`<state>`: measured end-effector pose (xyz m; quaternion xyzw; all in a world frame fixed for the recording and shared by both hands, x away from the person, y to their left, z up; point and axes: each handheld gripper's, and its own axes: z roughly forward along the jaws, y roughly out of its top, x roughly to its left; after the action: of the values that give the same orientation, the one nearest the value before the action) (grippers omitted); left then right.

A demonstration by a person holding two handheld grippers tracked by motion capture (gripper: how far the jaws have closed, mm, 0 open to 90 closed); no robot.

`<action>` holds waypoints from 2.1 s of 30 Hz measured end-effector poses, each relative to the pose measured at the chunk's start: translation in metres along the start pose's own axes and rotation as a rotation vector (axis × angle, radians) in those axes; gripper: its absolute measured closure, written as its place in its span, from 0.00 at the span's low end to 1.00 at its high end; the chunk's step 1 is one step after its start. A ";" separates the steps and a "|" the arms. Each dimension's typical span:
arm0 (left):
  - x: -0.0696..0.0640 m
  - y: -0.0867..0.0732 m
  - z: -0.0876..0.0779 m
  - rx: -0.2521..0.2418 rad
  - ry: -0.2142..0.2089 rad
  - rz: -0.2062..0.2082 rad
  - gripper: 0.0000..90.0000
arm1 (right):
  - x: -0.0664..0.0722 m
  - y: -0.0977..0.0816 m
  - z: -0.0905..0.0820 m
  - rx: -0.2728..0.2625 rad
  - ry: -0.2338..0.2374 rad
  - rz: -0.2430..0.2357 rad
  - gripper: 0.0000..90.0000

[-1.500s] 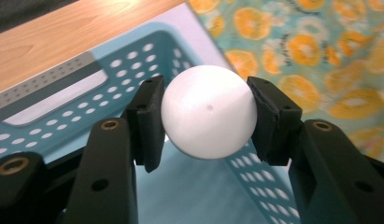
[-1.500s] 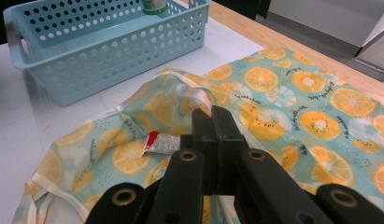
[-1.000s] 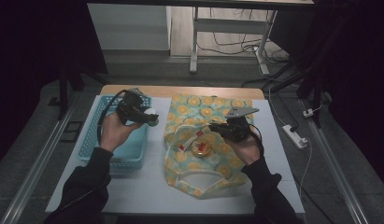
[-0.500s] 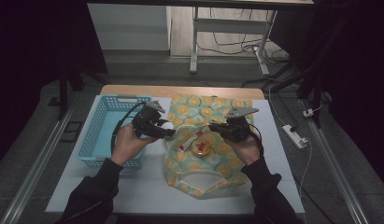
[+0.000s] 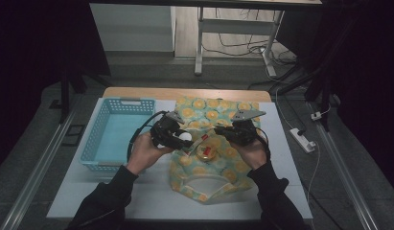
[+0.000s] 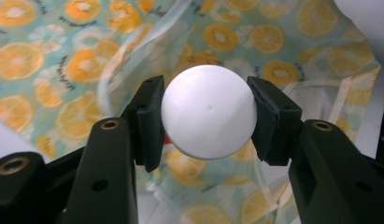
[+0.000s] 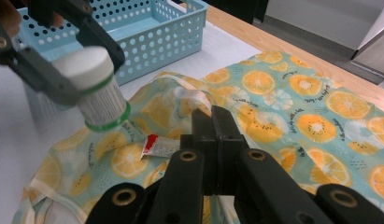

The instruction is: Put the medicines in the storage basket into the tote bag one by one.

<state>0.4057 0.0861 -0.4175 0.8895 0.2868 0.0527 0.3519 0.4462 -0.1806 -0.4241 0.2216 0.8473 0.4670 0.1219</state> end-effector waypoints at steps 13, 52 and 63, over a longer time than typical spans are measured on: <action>-0.010 0.019 0.036 0.011 -0.013 0.054 0.56 | 0.000 0.000 0.000 -0.002 -0.002 0.001 1.00; 0.011 0.028 0.101 0.014 0.027 0.013 0.55 | -0.001 -0.004 0.004 0.011 -0.004 -0.002 1.00; 0.004 0.026 0.081 -0.035 0.010 -0.002 0.29 | -0.001 -0.004 0.003 0.008 -0.005 -0.001 1.00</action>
<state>0.4455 0.0246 -0.4618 0.8826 0.2883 0.0619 0.3661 0.4478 -0.1808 -0.4286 0.2228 0.8490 0.4630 0.1234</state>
